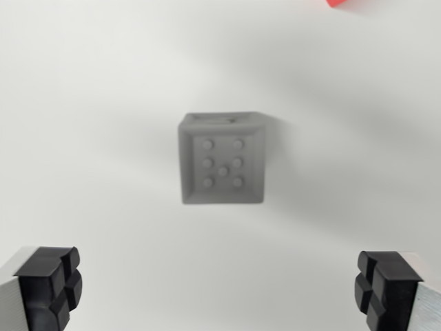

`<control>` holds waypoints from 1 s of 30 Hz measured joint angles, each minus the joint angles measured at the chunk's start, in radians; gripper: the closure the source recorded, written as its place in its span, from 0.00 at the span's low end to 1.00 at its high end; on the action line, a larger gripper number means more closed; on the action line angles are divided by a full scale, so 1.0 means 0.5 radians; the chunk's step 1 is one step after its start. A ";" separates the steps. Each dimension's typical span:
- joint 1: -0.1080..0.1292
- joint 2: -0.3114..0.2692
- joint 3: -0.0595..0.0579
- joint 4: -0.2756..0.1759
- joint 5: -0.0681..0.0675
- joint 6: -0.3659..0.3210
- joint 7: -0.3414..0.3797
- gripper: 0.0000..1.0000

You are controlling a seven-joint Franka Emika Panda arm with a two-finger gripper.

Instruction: Destack cube

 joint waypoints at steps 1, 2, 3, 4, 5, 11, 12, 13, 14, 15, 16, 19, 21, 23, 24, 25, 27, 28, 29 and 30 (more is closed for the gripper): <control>0.000 -0.009 0.000 0.002 0.001 -0.011 -0.001 0.00; 0.001 -0.034 0.000 0.007 0.003 -0.041 -0.003 0.00; 0.001 -0.052 0.000 0.011 0.005 -0.064 -0.004 0.00; 0.001 -0.061 0.000 0.014 0.006 -0.076 -0.005 0.00; 0.001 -0.081 0.000 0.020 0.008 -0.103 -0.007 0.00; 0.002 -0.177 0.000 0.055 0.018 -0.232 -0.014 0.00; 0.002 -0.194 0.000 0.062 0.019 -0.255 -0.015 0.00; 0.002 -0.211 0.000 0.069 0.020 -0.280 -0.016 0.00; 0.002 -0.221 0.000 0.074 0.021 -0.295 -0.017 0.00; 0.002 -0.237 0.000 0.082 0.023 -0.318 -0.018 0.00; 0.002 -0.251 0.000 0.090 0.024 -0.338 -0.018 0.00; 0.002 -0.288 0.000 0.114 0.027 -0.402 -0.021 0.00; 0.002 -0.307 0.000 0.127 0.028 -0.435 -0.022 0.00; 0.002 -0.330 0.000 0.146 0.029 -0.475 -0.023 0.00; 0.002 -0.342 0.000 0.155 0.030 -0.494 -0.024 0.00; 0.002 -0.352 0.000 0.163 0.031 -0.512 -0.024 0.00; 0.002 -0.370 0.000 0.178 0.032 -0.546 -0.025 0.00; 0.002 -0.378 0.000 0.186 0.033 -0.561 -0.026 0.00; 0.002 -0.381 0.000 0.190 0.033 -0.570 -0.026 0.00; 0.002 -0.389 0.000 0.198 0.034 -0.586 -0.026 0.00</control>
